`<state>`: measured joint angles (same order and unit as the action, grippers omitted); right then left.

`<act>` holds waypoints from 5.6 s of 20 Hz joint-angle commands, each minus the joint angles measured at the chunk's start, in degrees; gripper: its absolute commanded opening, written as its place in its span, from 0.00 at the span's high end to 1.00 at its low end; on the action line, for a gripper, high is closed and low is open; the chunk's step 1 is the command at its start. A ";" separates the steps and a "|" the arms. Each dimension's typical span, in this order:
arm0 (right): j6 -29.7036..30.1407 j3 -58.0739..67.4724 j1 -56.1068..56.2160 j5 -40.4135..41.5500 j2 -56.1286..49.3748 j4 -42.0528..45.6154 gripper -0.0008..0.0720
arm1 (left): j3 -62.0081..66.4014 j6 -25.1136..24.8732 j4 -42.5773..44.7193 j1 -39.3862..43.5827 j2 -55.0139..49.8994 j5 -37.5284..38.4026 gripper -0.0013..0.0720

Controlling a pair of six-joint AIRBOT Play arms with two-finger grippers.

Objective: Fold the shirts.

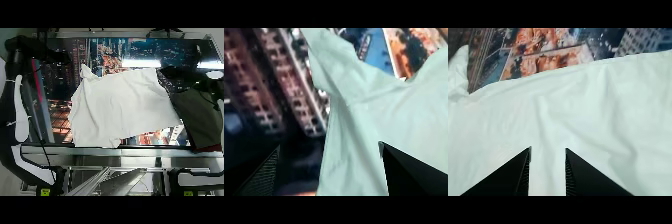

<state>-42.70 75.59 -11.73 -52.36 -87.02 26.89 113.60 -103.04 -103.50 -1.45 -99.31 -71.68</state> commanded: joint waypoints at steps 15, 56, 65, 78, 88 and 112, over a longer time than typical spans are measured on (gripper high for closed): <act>-13.38 -22.82 -12.59 -12.04 8.41 26.08 0.64 | -85.74 5.51 -12.02 -7.15 45.09 -1.62 0.03; -24.68 -38.97 -14.12 -13.25 14.45 32.06 0.46 | -73.46 -5.99 -5.64 -12.59 31.91 10.01 0.96; -18.51 -39.10 -9.22 -14.93 5.79 23.80 0.50 | -73.46 -6.80 -7.80 -15.15 31.91 10.03 0.96; -10.40 -8.20 -13.16 -29.05 35.58 -6.71 0.96 | -45.18 -18.16 -44.46 -22.25 52.61 -8.68 0.96; -12.59 22.56 -24.22 -20.46 47.52 3.32 0.96 | 4.72 -5.16 -34.14 -33.40 51.30 -9.20 0.96; -10.91 14.82 -4.83 -12.26 -19.39 2.12 0.96 | 2.60 -8.24 -11.80 -6.93 -12.96 -8.00 0.96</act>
<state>-52.18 87.96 -15.31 -60.93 -104.62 27.64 115.35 -112.01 -116.92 -8.47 -110.08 -77.17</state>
